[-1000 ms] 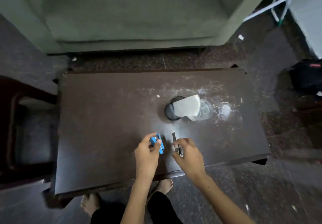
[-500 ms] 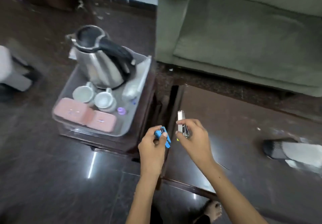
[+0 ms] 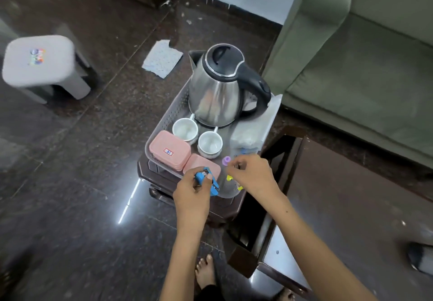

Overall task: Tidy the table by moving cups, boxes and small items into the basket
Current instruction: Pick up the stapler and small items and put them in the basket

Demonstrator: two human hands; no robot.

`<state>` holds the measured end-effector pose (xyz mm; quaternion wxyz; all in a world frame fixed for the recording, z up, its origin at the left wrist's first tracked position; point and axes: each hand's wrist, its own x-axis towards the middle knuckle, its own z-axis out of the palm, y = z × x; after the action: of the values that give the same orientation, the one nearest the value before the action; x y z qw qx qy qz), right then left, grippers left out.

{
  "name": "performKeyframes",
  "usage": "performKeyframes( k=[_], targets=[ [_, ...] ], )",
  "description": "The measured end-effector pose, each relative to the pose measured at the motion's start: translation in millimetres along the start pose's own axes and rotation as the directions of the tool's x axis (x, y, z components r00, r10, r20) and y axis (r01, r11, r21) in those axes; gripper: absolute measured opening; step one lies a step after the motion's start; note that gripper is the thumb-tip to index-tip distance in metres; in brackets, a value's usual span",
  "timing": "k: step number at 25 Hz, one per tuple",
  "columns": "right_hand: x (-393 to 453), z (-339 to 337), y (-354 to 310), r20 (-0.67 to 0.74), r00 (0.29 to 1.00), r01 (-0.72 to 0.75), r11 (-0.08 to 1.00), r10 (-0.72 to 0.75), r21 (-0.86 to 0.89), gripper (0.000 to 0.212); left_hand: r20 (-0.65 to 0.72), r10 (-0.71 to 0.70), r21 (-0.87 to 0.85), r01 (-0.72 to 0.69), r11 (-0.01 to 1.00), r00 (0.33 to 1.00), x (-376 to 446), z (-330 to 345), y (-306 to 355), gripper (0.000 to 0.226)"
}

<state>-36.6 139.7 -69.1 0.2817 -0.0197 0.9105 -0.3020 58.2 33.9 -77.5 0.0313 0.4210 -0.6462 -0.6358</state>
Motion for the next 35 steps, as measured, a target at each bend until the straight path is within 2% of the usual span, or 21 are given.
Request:
performKeyframes(
  k=[3, 5, 8, 12, 15, 18, 21, 24, 28, 31, 33, 35],
  targets=[
    [16, 8, -16, 0.130, 0.982, -0.111, 0.976, 0.137, -0.186, 0.029, 0.012, -0.037, -0.038, 0.037, 0.999, 0.999, 7, -7, -4, 0.018],
    [26, 16, -19, 0.168, 0.971, -0.118, 0.953, 0.169, -0.277, 0.030, 0.018, -0.051, -0.054, 0.052, 0.997, 0.999, 11, -9, -6, 0.018],
    [36, 29, -19, 0.137, 0.982, -0.075, 0.929, 0.132, -0.362, 0.010, 0.012, -0.054, -0.064, 0.054, 0.996, 0.998, 15, -11, -7, 0.016],
    [29, 34, -16, 0.042, 0.991, -0.099, 0.913, 0.126, -0.396, 0.021, 0.012, -0.067, -0.073, 0.067, 0.995, 0.998, 16, -12, -8, 0.019],
    [15, 27, 0, -0.012, 0.999, -0.038, 0.954, 0.036, -0.296, 0.020, 0.005, -0.067, -0.078, 0.067, 0.995, 0.998, 16, -11, -9, 0.016],
    [0, 20, 16, -0.070, 0.995, 0.075, 0.997, -0.077, -0.029, 0.015, 0.014, -0.076, -0.085, 0.077, 0.993, 0.997, 16, -4, -10, 0.018],
    [-17, 14, 15, -0.054, 0.978, 0.207, 0.969, -0.201, 0.135, 0.012, 0.020, -0.098, -0.111, 0.100, 0.989, 0.995, 18, 5, -7, 0.017],
    [-24, 15, 17, -0.011, 0.965, 0.258, 0.936, -0.263, 0.238, 0.018, 0.051, -0.144, -0.166, 0.150, 0.975, 0.988, 19, 13, -6, 0.008],
    [-20, 18, 22, -0.019, 0.941, 0.334, 0.925, -0.337, 0.182, 0.033, 0.056, -0.196, -0.222, 0.204, 0.953, 0.979, 17, 16, -4, 0.017],
    [-12, 13, 24, -0.099, 0.933, 0.357, 0.927, -0.347, 0.117, 0.034, 0.060, -0.133, -0.214, 0.143, 0.966, 0.989, 14, 14, 1, 0.016],
    [0, 5, 28, -0.176, 0.919, 0.359, 0.933, -0.351, 0.010, 0.034, 0.017, -0.073, -0.145, 0.075, 0.987, 0.997, 16, 12, -2, 0.015],
    [13, -4, 29, -0.114, 0.924, 0.350, 0.928, -0.364, -0.130, 0.034, -0.015, -0.075, -0.130, 0.073, 0.989, 0.997, 18, 10, -5, 0.018]
  ],
)
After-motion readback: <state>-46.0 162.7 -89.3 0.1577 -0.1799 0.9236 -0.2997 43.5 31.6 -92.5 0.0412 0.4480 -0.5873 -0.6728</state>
